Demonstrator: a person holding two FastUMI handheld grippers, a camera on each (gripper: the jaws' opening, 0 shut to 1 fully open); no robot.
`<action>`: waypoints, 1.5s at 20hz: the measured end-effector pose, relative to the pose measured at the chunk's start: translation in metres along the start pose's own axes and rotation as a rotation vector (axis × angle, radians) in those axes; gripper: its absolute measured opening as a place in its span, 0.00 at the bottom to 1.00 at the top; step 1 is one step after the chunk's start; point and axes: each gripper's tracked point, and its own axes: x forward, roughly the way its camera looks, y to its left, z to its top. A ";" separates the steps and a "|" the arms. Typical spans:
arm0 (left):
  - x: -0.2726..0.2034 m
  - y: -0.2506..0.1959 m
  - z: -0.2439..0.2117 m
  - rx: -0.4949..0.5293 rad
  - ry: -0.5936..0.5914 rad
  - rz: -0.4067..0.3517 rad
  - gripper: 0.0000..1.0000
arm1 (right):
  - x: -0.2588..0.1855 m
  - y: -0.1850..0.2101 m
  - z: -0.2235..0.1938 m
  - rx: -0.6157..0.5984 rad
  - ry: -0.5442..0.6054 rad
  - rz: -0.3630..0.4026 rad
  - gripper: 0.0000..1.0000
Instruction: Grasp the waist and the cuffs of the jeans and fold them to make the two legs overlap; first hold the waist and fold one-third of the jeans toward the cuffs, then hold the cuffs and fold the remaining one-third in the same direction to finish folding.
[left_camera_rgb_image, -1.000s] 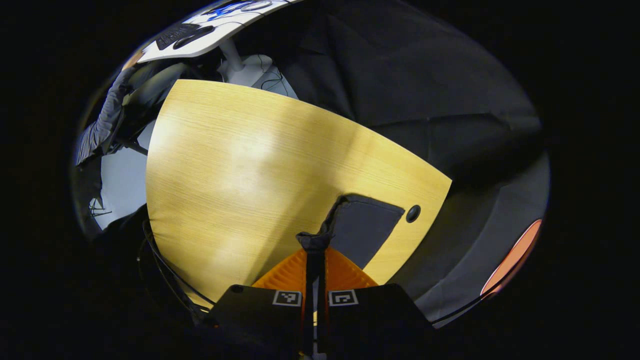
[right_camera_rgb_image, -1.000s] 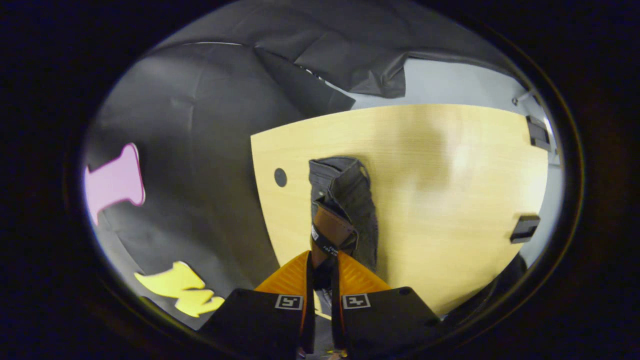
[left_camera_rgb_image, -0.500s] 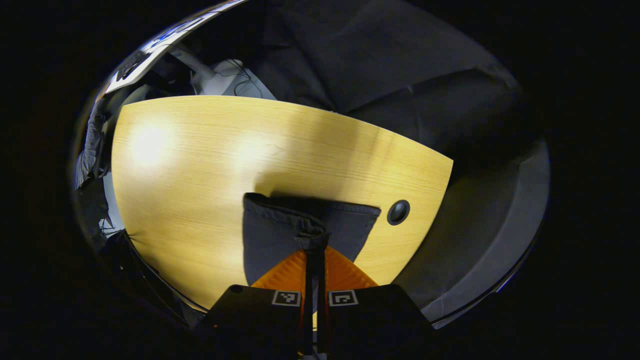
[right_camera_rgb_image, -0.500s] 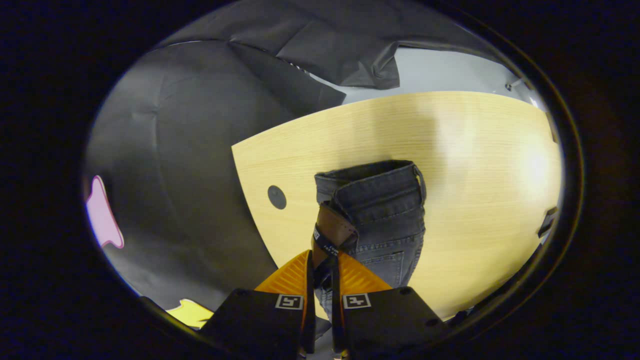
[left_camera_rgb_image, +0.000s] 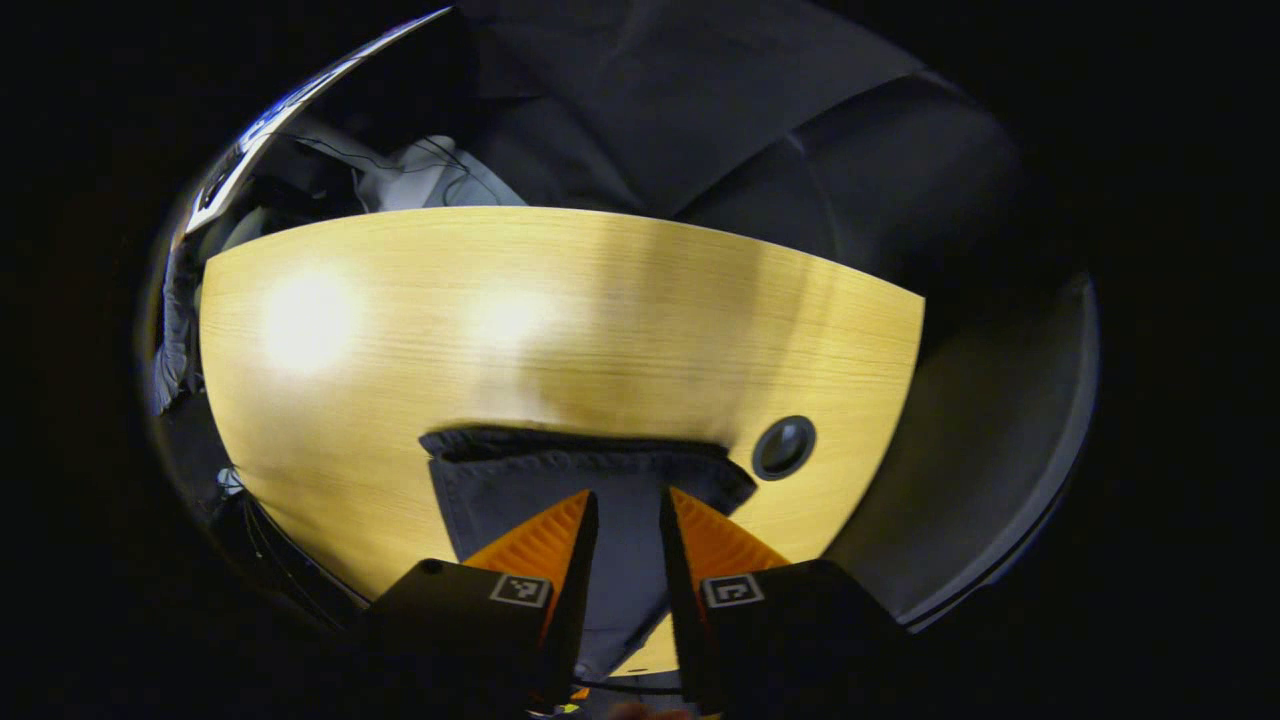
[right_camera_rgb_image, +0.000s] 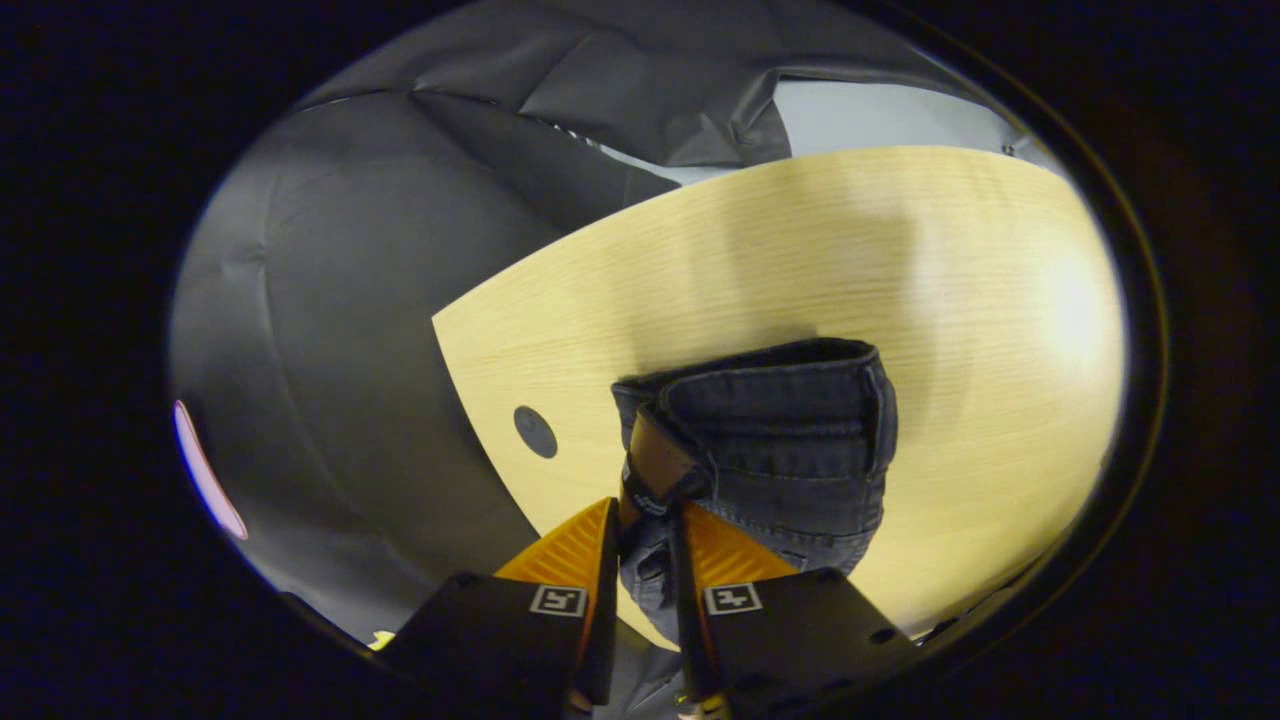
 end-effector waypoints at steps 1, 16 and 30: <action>-0.001 -0.002 0.003 -0.003 -0.002 -0.008 0.38 | 0.000 0.001 -0.001 -0.015 -0.004 0.005 0.34; -0.168 -0.025 -0.096 0.756 -0.360 -0.447 0.94 | -0.139 0.036 -0.076 -1.167 -0.397 0.089 0.95; -0.256 0.080 -0.230 1.340 -1.108 -0.832 0.95 | -0.258 -0.044 -0.206 -1.671 -0.779 0.466 0.99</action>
